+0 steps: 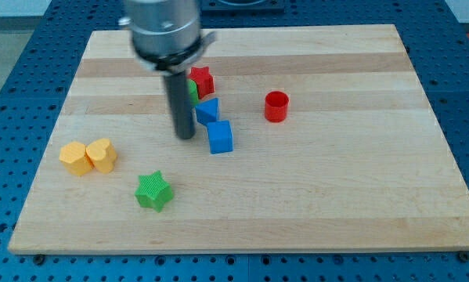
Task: Slide blue cube and blue triangle up
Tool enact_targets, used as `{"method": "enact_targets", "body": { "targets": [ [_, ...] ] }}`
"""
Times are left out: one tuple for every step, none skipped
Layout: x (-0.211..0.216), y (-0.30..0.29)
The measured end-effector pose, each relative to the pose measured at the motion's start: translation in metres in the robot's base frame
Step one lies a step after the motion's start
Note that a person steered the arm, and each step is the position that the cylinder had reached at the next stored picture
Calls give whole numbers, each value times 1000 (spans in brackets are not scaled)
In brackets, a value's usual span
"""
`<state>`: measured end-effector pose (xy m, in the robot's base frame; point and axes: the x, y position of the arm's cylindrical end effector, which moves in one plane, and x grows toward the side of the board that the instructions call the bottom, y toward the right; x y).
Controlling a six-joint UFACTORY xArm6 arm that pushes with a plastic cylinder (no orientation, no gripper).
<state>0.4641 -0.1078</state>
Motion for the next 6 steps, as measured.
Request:
{"method": "enact_targets", "body": {
  "targets": [
    [47, 55],
    [34, 104],
    [14, 43],
    [14, 32],
    [14, 31],
    [-10, 14]
  ]
}}
